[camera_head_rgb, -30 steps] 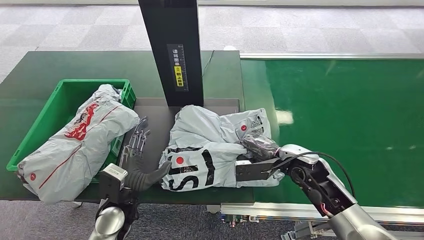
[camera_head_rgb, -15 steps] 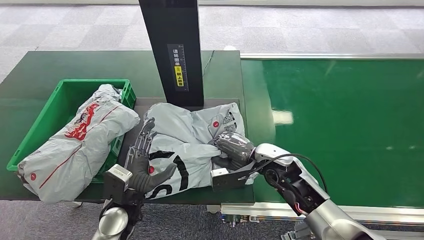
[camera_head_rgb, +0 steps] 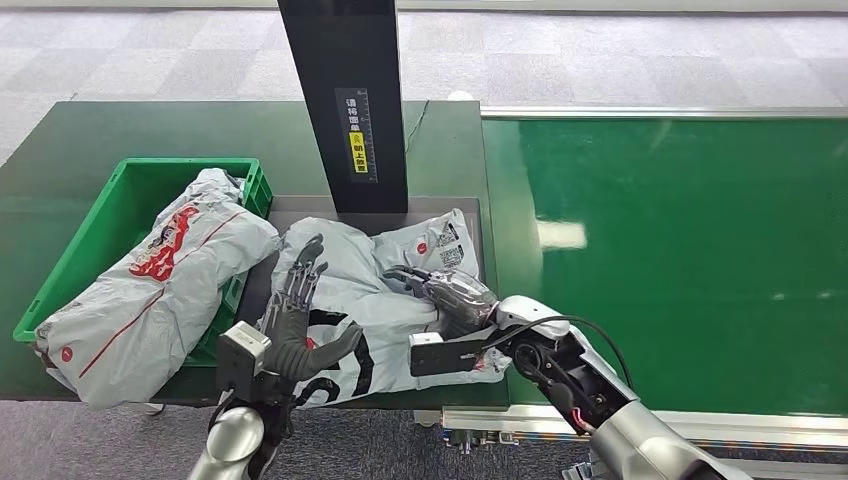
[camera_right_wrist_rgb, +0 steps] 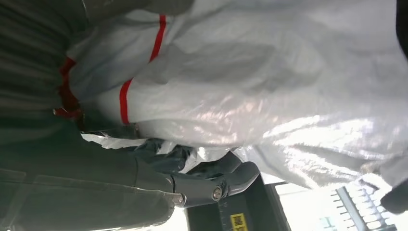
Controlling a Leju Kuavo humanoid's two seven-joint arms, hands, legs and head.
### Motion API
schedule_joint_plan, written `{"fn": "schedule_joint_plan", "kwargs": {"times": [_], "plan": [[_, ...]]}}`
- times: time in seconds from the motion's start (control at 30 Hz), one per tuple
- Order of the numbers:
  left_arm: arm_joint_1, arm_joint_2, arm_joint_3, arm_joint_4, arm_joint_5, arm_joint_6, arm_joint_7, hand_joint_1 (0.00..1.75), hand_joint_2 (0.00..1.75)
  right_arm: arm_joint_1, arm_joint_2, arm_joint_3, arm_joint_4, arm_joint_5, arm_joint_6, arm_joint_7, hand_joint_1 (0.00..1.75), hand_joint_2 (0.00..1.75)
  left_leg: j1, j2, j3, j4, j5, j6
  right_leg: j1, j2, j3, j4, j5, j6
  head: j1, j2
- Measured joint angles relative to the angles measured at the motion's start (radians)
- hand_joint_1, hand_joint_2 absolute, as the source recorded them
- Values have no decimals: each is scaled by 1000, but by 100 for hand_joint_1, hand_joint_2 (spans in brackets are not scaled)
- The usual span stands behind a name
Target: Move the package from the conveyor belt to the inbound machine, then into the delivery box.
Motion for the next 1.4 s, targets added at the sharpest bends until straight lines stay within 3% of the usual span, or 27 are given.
{"fn": "schedule_joint_plan", "kwargs": {"times": [0.17, 0.33, 0.77, 0.9, 1.4], "plan": [[4, 2, -5, 2, -19, -7, 12, 0, 175, 66, -10, -75, -86, -110, 0, -1, 0, 175, 0, 0, 0, 0, 0, 0, 0, 0, 0, 0, 0, 0, 0, 0], [-1, 11, -25, 23, -79, -57, 95, 0, 175, 143, -12, -162, -237, -164, 2, 1, 0, 175, 0, 0, 0, 0, 0, 0, 0, 0, 0, 0, 0, 0, 0, 0], [-95, 36, -171, 166, -634, 67, 362, 0, 175, 231, 9, -287, -434, -221, 10, -32, 0, 175, 0, 0, 0, 0, 0, 0, 0, 0, 0, 0, 0, 0, 0, 0], [-112, 35, -178, 211, -720, 80, 393, 173, 175, 256, 9, -305, -468, -217, 12, -34, 0, 175, 0, 0, 0, 0, 0, 0, 0, 0, 0, 0, 0, 0, 0, 0], [-132, 29, -169, 266, -659, 81, 261, 175, 175, 321, 13, -374, -532, -209, 13, -36, 0, 175, 0, 0, 0, 0, 0, 0, 0, 0, 0, 0, 0, 0, 0, 0]]}}
